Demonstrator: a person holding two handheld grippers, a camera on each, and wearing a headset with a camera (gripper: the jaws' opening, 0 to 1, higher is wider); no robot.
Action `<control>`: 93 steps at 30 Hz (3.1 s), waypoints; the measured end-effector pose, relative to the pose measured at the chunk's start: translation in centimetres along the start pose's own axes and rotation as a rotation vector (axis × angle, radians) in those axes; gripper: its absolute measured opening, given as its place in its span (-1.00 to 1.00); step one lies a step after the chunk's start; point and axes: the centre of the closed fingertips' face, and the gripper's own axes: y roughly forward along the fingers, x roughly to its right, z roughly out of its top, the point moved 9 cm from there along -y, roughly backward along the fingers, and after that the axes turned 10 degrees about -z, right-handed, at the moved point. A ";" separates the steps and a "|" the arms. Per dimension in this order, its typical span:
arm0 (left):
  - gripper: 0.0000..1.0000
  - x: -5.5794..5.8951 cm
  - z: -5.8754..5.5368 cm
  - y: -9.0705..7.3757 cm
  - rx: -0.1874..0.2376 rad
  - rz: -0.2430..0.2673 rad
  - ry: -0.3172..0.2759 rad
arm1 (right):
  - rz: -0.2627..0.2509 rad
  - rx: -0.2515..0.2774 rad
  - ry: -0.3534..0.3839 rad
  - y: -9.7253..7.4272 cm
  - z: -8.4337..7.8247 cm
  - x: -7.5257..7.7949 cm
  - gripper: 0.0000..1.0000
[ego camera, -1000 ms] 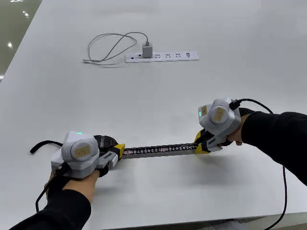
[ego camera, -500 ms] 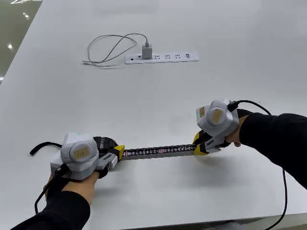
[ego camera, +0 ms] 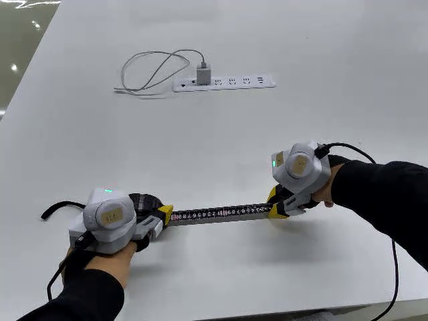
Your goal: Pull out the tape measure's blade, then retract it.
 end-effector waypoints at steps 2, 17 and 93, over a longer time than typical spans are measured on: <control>0.20 0.0 0.0 0.0 0.003 0.000 0.001 | -0.002 0.002 -0.001 0.0 0.0 0.0 -0.81; 0.20 0.0 0.0 -0.1 -0.004 -0.002 0.001 | -0.008 0.007 -0.008 0.2 0.2 -0.1 -0.81; 0.20 -0.1 0.0 0.0 -0.002 0.002 0.003 | -0.026 0.030 0.024 0.8 1.4 -0.7 -0.81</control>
